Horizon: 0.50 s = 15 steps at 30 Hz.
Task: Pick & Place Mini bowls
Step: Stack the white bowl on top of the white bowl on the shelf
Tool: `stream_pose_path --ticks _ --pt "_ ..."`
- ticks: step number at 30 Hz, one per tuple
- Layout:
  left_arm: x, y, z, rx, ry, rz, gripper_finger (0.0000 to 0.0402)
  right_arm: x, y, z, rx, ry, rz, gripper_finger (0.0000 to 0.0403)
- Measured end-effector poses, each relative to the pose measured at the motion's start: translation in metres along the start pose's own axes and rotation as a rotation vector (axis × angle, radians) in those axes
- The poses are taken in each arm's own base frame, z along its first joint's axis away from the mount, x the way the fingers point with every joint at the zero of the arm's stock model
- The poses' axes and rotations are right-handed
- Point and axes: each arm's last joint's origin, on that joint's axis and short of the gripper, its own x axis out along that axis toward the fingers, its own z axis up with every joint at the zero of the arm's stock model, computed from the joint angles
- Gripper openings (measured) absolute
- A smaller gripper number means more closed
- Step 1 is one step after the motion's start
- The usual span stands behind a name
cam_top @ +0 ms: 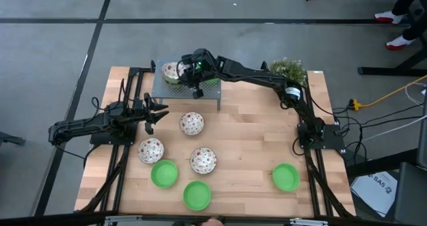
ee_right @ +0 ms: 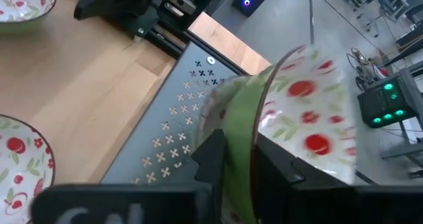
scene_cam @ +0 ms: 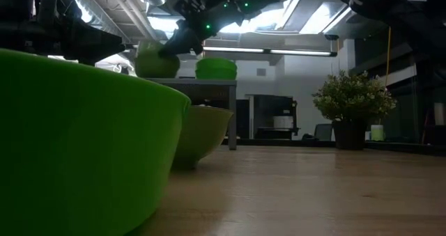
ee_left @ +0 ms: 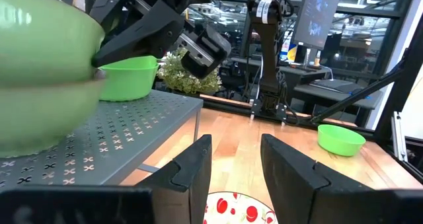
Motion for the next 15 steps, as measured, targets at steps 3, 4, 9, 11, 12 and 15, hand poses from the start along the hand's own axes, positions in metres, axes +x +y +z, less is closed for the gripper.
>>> stream_pose_path --ticks 3,4,9,11,12,15 --pt "0.0 0.0 0.0 0.0 0.0 0.0 0.0125 0.0 -0.0001 0.0001 0.019 -0.001 -0.001 0.0091" --pt "0.0 0.0 0.0 0.0 0.0 0.0 0.0125 0.0 -0.0001 0.0001 0.022 -0.001 -0.001 0.0102" --pt "0.0 0.0 0.0 0.0 0.0 0.0 0.0125 -0.0001 -0.0002 0.0001 0.022 0.001 -0.003 0.0144" --pt "0.0 0.0 0.0 0.0 0.0 0.0 0.0125 -0.0002 -0.0002 0.0001 0.022 0.001 -0.002 0.0153" --pt "0.0 0.0 0.0 0.0 0.0 0.0 0.0125 -0.0002 -0.0002 0.0001 0.023 0.001 -0.002 0.0155" --pt "0.0 0.0 0.0 0.0 0.0 0.0 0.0125 0.0001 0.0008 0.0011 0.024 0.0 0.0 0.0158"
